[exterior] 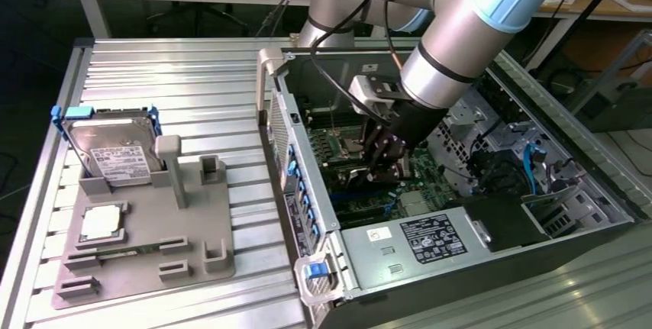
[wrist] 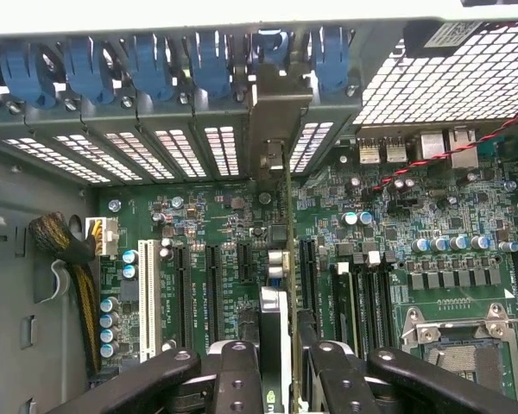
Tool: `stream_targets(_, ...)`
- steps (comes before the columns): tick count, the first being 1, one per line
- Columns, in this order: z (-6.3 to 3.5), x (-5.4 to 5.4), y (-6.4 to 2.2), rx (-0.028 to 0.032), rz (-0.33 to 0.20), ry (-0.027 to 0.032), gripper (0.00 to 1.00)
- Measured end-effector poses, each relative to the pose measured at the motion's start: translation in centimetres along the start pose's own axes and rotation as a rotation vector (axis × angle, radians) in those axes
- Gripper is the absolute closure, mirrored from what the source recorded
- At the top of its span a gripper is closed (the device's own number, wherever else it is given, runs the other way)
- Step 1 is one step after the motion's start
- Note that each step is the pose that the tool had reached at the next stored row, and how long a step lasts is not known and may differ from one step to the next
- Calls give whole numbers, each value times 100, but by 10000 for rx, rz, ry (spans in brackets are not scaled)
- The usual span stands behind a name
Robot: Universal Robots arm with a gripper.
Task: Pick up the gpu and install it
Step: 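Insert the gpu into the slot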
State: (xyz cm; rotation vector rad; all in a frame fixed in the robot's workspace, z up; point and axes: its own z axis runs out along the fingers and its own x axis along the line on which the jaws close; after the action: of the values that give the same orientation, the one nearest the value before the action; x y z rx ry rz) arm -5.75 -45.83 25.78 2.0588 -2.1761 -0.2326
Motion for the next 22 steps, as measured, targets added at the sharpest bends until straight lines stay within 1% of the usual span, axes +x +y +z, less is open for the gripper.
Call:
stream_targets(5, 8, -7, -1, 1, -2, -2, 73)
stream_targets(10, 20, -17, -3, 0, -40, 7, 73)
stream_targets(16, 51, -40, -8, -5, -194, 49, 73)
stream_targets(18, 71, -41, -12, -1, -223, 47, 73)
stream_targets(19, 78, -40, -14, -3, -230, 61, 73)
stream_targets(20, 86, -40, -16, -2, -238, 62, 73)
stream_targets(22, 87, -40, -15, -2, -240, 61, 73)
